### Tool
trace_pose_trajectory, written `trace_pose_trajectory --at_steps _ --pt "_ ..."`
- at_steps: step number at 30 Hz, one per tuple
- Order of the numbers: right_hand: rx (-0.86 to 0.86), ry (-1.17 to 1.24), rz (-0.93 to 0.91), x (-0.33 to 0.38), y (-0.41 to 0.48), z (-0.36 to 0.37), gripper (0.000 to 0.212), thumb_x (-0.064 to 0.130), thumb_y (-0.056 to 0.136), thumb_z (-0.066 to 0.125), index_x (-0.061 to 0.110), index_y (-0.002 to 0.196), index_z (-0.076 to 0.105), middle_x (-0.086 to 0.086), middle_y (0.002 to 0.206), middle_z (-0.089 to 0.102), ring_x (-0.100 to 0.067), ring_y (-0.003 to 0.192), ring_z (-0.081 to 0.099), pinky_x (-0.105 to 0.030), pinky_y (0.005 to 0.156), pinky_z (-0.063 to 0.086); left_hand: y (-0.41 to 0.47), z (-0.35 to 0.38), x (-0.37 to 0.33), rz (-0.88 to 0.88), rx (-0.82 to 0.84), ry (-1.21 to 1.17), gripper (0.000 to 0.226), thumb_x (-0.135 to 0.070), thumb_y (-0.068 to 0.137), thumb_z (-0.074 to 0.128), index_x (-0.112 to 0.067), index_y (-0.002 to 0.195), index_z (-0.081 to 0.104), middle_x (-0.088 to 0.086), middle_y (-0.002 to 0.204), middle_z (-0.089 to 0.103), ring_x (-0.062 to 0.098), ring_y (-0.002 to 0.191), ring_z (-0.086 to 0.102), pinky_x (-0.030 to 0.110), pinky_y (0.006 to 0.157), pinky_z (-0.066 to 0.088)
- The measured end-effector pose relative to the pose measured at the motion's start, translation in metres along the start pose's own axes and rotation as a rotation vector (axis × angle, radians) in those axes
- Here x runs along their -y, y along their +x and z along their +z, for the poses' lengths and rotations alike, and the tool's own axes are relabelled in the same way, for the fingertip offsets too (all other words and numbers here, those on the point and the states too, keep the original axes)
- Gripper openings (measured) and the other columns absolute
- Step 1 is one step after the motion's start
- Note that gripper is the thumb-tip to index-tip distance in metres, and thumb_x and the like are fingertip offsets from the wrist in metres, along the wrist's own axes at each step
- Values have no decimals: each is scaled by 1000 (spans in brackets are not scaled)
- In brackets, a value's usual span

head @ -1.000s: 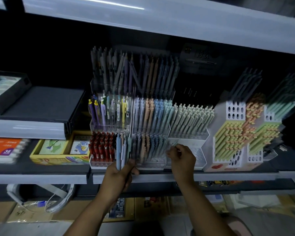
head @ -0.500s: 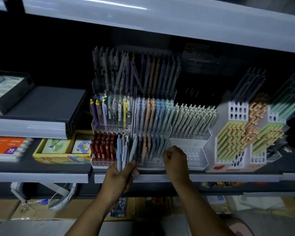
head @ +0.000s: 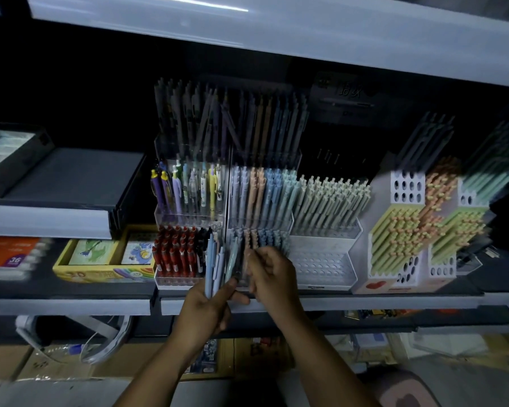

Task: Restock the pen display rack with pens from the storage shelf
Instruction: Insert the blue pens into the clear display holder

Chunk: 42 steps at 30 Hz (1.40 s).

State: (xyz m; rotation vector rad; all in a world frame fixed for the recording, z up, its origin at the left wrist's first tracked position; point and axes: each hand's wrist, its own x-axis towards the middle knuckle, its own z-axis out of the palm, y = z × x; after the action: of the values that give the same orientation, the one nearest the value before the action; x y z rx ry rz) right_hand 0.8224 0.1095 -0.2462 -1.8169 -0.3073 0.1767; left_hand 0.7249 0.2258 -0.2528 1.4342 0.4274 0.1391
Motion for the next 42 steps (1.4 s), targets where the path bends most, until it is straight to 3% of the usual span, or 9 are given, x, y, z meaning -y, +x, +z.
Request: trace_pose_trajectory --at_steps 4,9,15,21,25,28,34,40,42 --pt "-1 -53 -21 6 0 5 19 40 93 70 22 91 64 3 74 67 -9 60 59 -25 57 45 -2 0 0 32 -2 20 41 -28 102 59 -4 73 77 17 42 44 20 33 36 25 41 31" --pt "-4 -67 14 4 0 0 14 29 95 70 17 87 68 4 68 65 -8 55 57 -24 55 44 -3 0 1 42 19 54 41 -29 101 59 -4 75 78 17 42 45 19 33 37 25 41 34" --pt "6 74 137 15 -1 -11 11 16 96 67 7 90 69 -13 63 68 -28 53 64 -38 49 55 -2 -1 1 46 67 66 41 -34 99 59 -9 75 80 19 44 47 20 34 38 26 43 36" --pt "-311 254 124 15 2 -35 7 8 96 65 6 90 67 -9 63 69 -27 51 64 -35 48 55 -2 -4 2 -48 28 -139 25 -28 102 58 -13 107 77 13 64 70 18 34 35 26 42 28" --pt "-456 53 0 -4 7 -54 10 12 97 66 17 88 65 -2 63 69 -23 49 66 -38 49 56 -1 -9 2 -104 19 -177 29 -33 100 61 -8 87 69 7 52 44 19 38 29 30 45 20" --pt "-469 -95 -98 -17 12 -57 12 21 98 66 28 88 63 8 73 70 -19 58 69 -38 57 57 -1 -9 2 -102 1 -161 39 -38 101 60 -7 80 48 6 50 43 18 38 28 28 45 19" --pt "-465 -337 -250 -26 9 -53 13 19 99 65 29 92 62 12 82 67 -13 72 66 -27 66 49 -2 -12 0 -61 -8 -216 45 -42 101 58 -9 72 52 11 51 36 17 38 25 29 46 17" --pt "-498 -342 -326 -28 8 -49 5 17 99 65 19 95 68 10 84 64 -11 71 63 -12 66 44 -1 -14 0 -39 -25 -266 33 -37 101 58 -5 92 57 7 59 47 16 40 29 24 41 22" --pt "-471 -346 -331 -29 11 -48 5 17 99 64 16 96 69 7 84 67 -13 72 64 -21 66 49 0 -14 0 -35 -24 -270 31 -35 101 58 -5 95 57 7 60 48 16 40 29 24 41 23"
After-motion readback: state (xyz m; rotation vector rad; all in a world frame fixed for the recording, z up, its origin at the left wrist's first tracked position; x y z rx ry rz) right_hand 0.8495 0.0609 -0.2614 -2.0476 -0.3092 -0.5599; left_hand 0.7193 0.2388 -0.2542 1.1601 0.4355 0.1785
